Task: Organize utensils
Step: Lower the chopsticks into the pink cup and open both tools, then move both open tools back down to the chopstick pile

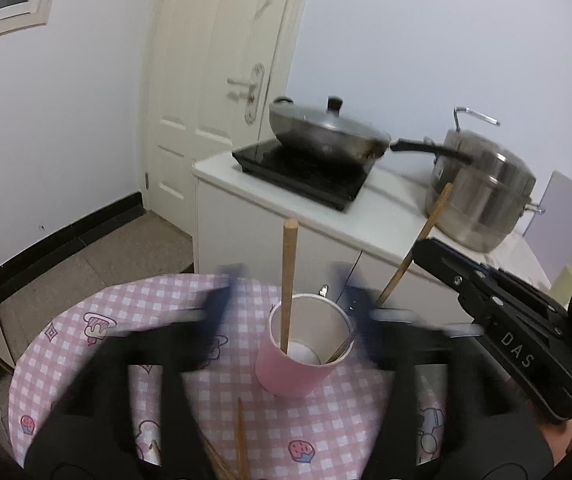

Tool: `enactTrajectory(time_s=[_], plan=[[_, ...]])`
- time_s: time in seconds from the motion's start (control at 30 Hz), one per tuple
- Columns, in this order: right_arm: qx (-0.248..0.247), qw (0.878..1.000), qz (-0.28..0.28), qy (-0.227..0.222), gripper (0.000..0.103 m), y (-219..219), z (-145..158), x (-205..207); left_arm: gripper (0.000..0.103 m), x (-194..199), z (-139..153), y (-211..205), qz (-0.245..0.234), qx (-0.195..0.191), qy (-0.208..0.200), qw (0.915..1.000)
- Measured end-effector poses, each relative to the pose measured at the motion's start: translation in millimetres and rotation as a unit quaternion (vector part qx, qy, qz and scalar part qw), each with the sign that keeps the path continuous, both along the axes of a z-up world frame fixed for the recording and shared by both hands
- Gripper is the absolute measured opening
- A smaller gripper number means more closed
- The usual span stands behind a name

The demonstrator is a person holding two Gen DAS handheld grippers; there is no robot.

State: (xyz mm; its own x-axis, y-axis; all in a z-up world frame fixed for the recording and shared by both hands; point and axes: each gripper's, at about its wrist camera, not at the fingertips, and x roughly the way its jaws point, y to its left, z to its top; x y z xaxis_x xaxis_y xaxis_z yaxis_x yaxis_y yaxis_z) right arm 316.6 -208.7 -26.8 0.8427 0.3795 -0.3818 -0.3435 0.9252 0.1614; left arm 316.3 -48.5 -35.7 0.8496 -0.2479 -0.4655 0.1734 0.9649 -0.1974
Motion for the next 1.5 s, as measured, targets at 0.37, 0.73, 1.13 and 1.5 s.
enactTrajectory(time_s=[0.37, 0.73, 1.13, 1.5], plan=[[0.008, 1.000, -0.004, -0.002, 0.026, -8.7, 11.6, -35.7, 0.067, -37.9, 12.6, 14.9, 0.005, 0.019, 0.000, 0.9998], [-0.004, 0.999, 0.029, 0.035, 0.030, 6.5, -12.1, -73.9, 0.067, -85.9, -13.1, 57.8, -0.011, 0.055, 0.072, 0.9959], [-0.019, 0.988, 0.071, 0.133, 0.030, 44.2, -69.5, -71.1, 0.067, -73.1, -103.1, 107.7, 0.032, 0.031, 0.236, 0.9708], [-0.029, 0.976, 0.083, 0.200, 0.032, 62.2, -105.0, -57.1, 0.050, -62.8, -147.2, 102.2, 0.040, 0.035, 0.289, 0.9559]])
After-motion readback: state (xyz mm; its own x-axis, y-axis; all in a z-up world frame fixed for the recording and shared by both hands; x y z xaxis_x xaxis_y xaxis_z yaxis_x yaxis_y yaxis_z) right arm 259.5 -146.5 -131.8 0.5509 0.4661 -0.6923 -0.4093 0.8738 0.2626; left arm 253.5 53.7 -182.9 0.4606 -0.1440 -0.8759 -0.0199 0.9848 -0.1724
